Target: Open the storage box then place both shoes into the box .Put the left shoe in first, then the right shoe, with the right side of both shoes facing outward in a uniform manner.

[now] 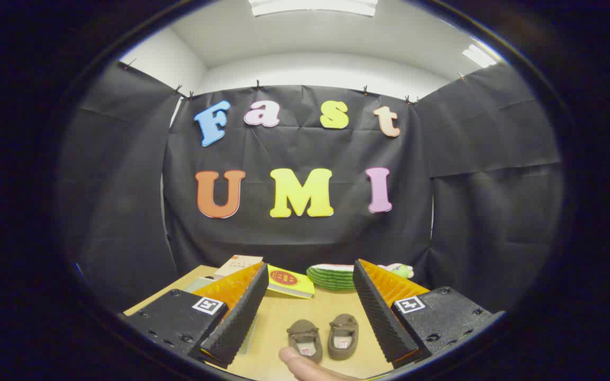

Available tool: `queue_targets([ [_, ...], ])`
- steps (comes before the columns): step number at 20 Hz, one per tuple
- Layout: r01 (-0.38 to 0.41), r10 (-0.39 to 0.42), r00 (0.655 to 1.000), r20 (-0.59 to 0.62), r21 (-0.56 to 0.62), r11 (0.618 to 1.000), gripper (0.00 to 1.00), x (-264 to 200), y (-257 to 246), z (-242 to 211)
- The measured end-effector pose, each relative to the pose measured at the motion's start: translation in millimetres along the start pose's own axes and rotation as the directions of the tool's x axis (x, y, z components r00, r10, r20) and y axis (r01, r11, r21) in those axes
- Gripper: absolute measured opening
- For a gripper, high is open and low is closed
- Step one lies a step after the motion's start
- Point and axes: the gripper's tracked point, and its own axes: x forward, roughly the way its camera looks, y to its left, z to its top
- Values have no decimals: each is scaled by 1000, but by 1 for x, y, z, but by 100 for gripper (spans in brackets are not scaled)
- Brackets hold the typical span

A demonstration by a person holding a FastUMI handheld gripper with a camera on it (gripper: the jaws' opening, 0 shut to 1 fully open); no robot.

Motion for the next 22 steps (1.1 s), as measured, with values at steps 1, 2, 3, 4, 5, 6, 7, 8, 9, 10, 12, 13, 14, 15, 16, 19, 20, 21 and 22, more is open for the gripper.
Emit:
queue_targets([
  [1, 5, -5, 1000, -4, 1, 1000, 100, 0, -3, -1],
  [2, 4, -4, 1000, -7, 5, 1000, 100, -1, -4, -3],
  [3, 0, 0, 1000, -6, 11, 1000, 100, -1, -3, -2],
  [4, -2, 2, 1000, 1, 16, 1000, 100, -2, -4, 0],
  [5, -6, 6, 1000, 9, 21, 1000, 100, -3, -5, 3],
  [6, -3, 2, 1000, 11, 17, 1000, 100, -4, -7, 1],
  [7, 5, -5, 1000, 13, 10, 1000, 100, -5, -10, 2],
  [8, 6, -6, 1000, 10, 2, 1000, 100, -5, -11, 0],
  [9, 3, -3, 1000, 7, -4, 1000, 100, -6, -10, -1],
  [10, 6, -6, 1000, 7, -7, 1000, 100, -7, -11, 0],
  [12, 1, -1, 1000, 12, -12, 1000, 100, -7, -9, 1],
  [13, 2, -2, 1000, 21, -16, 1000, 100, -8, -10, 2],
  [14, 0, 0, 1000, 27, -15, 1000, 100, -9, -10, 4],
  [15, -5, 6, 1000, 29, -11, 1000, 100, -10, -9, 4],
  [16, -7, 7, 1000, 27, -5, 1000, 100, -11, -8, 2],
  [19, -15, 15, 1000, 24, 6, 1000, 100, -10, -6, 0],
  [20, -20, 20, 1000, 24, 6, 1000, 100, -9, -5, -1],
  [21, -25, 25, 999, 23, 4, 1000, 100, -6, -4, -2],
  [22, -25, 25, 999, 21, 1, 1000, 100, -5, -3, -6],
])
